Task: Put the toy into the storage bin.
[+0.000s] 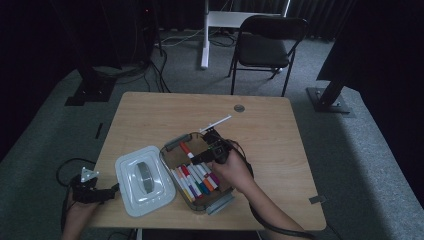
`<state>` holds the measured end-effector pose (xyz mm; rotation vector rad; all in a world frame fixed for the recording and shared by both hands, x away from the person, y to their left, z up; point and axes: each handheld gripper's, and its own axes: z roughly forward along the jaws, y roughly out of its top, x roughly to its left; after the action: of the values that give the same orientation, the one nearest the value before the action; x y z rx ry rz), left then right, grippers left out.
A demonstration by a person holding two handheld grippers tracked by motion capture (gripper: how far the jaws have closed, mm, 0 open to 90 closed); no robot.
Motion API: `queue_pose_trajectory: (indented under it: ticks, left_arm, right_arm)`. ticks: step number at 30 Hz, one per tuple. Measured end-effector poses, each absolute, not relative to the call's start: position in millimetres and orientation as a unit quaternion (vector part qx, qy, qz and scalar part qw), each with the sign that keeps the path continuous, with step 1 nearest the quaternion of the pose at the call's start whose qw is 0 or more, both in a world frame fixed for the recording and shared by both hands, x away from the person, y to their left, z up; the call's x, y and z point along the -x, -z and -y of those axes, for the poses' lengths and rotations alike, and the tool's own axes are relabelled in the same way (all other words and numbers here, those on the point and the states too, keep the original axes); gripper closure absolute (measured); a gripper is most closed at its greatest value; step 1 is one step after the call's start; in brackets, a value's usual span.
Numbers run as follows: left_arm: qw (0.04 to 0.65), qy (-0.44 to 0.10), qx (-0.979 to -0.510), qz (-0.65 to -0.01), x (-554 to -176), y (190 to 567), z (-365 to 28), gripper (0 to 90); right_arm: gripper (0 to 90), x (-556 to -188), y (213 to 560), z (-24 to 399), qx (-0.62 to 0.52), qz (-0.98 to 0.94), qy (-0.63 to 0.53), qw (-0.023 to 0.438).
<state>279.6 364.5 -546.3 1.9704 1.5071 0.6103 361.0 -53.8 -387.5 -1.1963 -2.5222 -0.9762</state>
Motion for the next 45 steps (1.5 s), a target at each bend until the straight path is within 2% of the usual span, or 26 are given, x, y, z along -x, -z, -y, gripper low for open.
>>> queue_pose_trajectory:
  ticks: [17,31,35,36,39,45]
  left_arm:
    - [0.289,-0.229,-0.738,-0.565,-280,546,-365,0.6]
    - [0.290,-0.228,-0.737,-0.566,-280,546,-364,0.6]
    - [0.290,-0.228,-0.738,-0.565,-280,546,-364,0.6]
    - [0.290,-0.228,-0.738,-0.565,-280,546,-364,0.6]
    - [0.290,-0.229,-0.737,-0.566,-280,546,-364,0.6]
    - [0.289,-0.229,-0.738,-0.565,-280,546,-365,0.6]
  right_arm:
    - [76.6,-348,433,1,0.372,0.886,0.254,0.110]
    - [75.7,-352,457,-13,0.367,0.901,0.201,0.114]
    - [69.9,-354,458,-12,0.363,0.902,0.203,0.116]
    - [65.5,-354,455,-9,0.361,0.901,0.213,0.109]
    - [60.5,-352,448,-1,0.354,0.902,0.230,0.092]
    - [40.5,-348,425,25,0.334,0.894,0.287,0.083]
